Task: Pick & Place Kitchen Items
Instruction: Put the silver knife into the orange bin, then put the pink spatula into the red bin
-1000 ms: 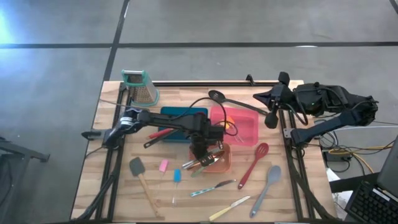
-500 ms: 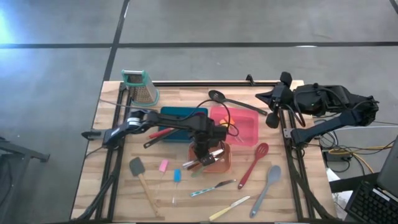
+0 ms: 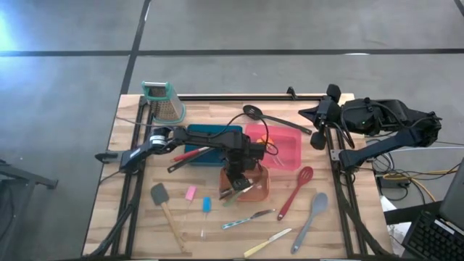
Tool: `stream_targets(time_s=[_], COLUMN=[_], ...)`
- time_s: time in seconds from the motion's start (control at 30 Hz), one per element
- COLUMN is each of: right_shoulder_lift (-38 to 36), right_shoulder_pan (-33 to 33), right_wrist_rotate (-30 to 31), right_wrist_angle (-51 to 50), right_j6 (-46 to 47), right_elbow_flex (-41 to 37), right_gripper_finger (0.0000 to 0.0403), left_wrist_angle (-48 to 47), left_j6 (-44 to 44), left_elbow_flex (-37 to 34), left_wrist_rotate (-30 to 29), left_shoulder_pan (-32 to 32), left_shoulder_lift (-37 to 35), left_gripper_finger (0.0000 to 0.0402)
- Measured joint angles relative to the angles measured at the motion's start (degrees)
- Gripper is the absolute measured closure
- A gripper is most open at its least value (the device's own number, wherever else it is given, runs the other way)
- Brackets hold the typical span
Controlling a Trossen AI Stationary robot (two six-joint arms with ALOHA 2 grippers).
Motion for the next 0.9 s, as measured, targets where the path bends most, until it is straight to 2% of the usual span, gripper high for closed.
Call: stream_targets(time_s=[0.1, 0.23, 0.37, 0.5, 0.8, 0.9], right_shoulder_lift=[0.0, 0.0, 0.0, 0.0, 0.8, 1.2], right_shoulder_pan=[0.0, 0.0, 0.0, 0.0, 0.0, 0.0], right_wrist_rotate=[0.0, 0.0, 0.1, 0.1, 1.2, 1.3], right_wrist_angle=[0.0, 0.0, 0.0, 0.0, 0.5, 0.5], right_j6=[0.0, 1.0, 2.2, 3.0, 3.0, 3.1], right_elbow_flex=[0.0, 0.0, 0.0, 0.0, -0.2, -0.2], right_gripper_finger=[0.0394, 0.0394, 0.0394, 0.0394, 0.0394, 0.0394], left_wrist_angle=[-0.5, -1.0, -1.8, -1.1, 7.2, 10.5], left_j6=[-0.5, -3.3, -3.9, -2.8, 0.4, 3.1], left_elbow_flex=[0.6, 2.0, 4.0, 5.2, 5.4, 4.9], left_wrist_rotate=[2.0, 5.7, 3.9, -2.3, -25.6, -31.8], left_shoulder_pan=[0.4, 0.9, 0.9, 0.2, -1.8, -3.2], left_shoulder_lift=[-0.3, -1.4, -4.5, -9.7, -25.8, -31.5], left_gripper_finger=[0.0199, 0.0194, 0.0196, 0.0196, 0.0195, 0.0195])
